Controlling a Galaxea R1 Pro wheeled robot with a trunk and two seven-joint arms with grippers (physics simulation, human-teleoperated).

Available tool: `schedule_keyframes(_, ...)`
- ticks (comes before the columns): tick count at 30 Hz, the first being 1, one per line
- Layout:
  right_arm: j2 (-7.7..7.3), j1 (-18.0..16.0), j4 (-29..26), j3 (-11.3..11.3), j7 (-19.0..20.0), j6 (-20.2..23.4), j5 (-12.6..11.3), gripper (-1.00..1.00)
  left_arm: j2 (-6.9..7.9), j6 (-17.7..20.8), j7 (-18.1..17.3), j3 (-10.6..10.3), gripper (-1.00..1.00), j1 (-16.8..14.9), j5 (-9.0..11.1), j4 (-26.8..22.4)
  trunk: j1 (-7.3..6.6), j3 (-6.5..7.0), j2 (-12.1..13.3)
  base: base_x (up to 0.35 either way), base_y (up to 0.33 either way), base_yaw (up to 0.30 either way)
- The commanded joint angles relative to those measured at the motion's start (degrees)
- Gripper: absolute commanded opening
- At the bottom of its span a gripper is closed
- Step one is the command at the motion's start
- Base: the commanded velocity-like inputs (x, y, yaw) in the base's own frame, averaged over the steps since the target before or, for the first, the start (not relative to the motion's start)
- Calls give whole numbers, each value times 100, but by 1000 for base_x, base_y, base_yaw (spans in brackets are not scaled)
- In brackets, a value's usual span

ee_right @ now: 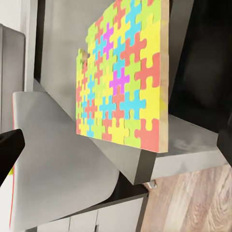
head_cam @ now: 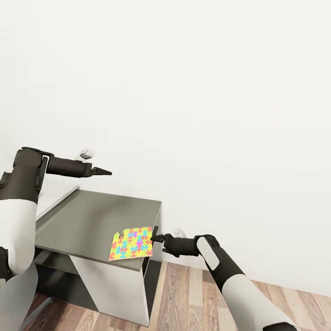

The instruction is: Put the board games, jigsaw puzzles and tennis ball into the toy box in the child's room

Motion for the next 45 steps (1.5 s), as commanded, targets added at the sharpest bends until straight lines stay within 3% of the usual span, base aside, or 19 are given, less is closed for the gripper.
schedule_keyframes(1,-1,-5,-1,0,27,14,26,100,-2,59,-54,10,100,-4,-60,-5,0,-6,-3,9,-9,0)
schedule_keyframes(8,-1,-5,-1,0,27,15,26,100,-2,60,-54,11,100,-4,-63,-5,0,-6,-3,4,-4,0)
schedule_keyframes(37,-10,-2,3,-27,27,-2,-14,100,-2,80,-54,10,100,-4,-67,-5,637,-527,-1166,0,0,0)
schedule_keyframes(45,8,-2,3,-12,20,-2,-7,100,-2,90,-54,13,100,-4,-66,-5,637,-527,-1166,0,0,0)
